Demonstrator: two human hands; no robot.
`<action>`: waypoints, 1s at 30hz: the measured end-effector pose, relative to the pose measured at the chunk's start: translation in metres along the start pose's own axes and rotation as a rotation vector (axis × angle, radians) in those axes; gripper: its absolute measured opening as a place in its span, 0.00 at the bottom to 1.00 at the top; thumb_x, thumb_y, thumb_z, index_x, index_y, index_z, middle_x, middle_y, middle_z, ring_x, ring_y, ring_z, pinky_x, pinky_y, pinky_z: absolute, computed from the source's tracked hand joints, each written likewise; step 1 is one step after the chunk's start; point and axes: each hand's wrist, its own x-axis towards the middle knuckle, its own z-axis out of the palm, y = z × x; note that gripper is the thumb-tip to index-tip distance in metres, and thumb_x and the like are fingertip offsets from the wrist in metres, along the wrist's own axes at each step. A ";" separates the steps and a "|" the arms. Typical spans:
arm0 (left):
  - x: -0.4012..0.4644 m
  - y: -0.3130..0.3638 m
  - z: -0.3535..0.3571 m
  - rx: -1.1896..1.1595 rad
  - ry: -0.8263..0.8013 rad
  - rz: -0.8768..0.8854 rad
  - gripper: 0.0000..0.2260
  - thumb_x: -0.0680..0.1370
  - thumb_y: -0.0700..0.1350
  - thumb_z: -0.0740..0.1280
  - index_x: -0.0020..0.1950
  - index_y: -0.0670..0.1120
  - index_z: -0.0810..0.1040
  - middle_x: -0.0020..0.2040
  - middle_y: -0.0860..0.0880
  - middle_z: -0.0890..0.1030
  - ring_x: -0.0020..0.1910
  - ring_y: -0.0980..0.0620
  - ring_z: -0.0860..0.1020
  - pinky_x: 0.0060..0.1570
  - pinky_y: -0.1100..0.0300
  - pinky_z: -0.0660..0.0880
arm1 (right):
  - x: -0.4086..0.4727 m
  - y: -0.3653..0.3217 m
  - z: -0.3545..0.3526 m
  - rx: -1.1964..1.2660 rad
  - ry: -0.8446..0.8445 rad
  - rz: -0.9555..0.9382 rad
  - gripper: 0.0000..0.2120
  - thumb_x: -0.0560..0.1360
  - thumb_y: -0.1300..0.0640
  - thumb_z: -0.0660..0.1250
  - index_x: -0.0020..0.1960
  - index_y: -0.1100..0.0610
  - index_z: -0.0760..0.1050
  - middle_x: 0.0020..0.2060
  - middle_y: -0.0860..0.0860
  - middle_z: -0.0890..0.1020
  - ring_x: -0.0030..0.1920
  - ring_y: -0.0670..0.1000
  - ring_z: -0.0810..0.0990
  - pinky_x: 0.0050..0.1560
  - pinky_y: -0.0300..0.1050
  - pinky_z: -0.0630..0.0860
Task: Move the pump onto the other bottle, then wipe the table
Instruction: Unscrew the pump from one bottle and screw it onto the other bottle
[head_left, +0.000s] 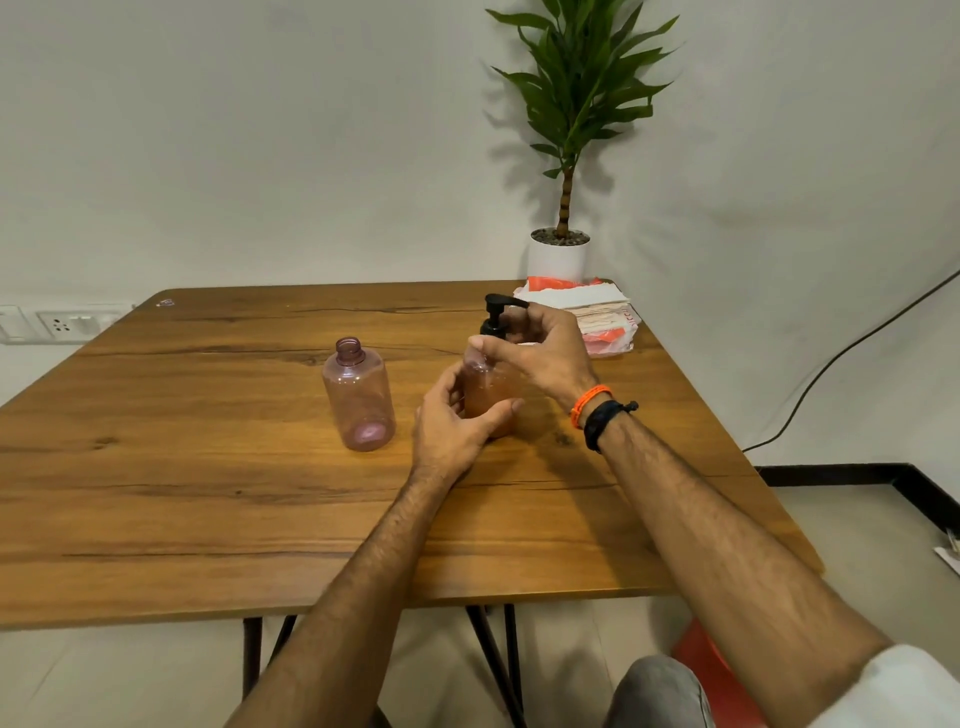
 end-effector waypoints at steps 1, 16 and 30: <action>0.000 0.001 0.000 0.002 0.000 0.000 0.35 0.63 0.58 0.80 0.67 0.52 0.75 0.61 0.53 0.81 0.61 0.55 0.80 0.60 0.50 0.79 | 0.000 -0.001 0.002 -0.015 0.022 0.003 0.18 0.61 0.48 0.81 0.46 0.49 0.78 0.44 0.46 0.83 0.47 0.46 0.82 0.45 0.37 0.79; -0.001 0.002 0.000 0.012 0.002 -0.015 0.36 0.62 0.59 0.80 0.67 0.52 0.74 0.62 0.53 0.81 0.61 0.55 0.79 0.61 0.50 0.79 | -0.001 -0.002 -0.001 -0.004 0.009 -0.036 0.18 0.62 0.50 0.81 0.47 0.53 0.80 0.41 0.45 0.83 0.40 0.39 0.79 0.40 0.32 0.77; -0.002 0.001 0.000 -0.003 -0.004 -0.019 0.36 0.63 0.57 0.80 0.68 0.50 0.74 0.62 0.51 0.81 0.62 0.52 0.79 0.61 0.47 0.78 | -0.001 0.000 -0.004 -0.018 -0.026 -0.084 0.17 0.64 0.54 0.80 0.51 0.54 0.81 0.46 0.47 0.85 0.48 0.48 0.83 0.45 0.33 0.79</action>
